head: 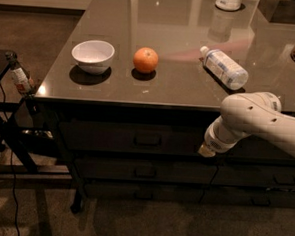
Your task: Close top drawer
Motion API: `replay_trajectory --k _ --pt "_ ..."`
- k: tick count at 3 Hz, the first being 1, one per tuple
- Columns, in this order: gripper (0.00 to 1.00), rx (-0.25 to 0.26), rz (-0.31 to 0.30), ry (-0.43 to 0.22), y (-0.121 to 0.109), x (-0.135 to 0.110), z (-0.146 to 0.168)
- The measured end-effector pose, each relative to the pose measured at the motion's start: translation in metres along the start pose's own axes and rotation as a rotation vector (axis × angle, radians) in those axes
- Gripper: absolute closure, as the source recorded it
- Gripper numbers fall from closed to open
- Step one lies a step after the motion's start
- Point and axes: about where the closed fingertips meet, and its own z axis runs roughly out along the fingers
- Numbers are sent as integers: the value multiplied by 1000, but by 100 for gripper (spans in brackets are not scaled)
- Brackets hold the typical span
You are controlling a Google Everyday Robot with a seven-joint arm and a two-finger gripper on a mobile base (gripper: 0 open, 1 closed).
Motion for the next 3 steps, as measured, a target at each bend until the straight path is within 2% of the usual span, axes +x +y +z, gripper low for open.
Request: replay_trajectory --k 1,2,3 --pt "100 -57 92 45 33 40 -23" --pt "100 -88 195 109 82 94 -63" --pt "82 -79 191 111 82 96 -67"
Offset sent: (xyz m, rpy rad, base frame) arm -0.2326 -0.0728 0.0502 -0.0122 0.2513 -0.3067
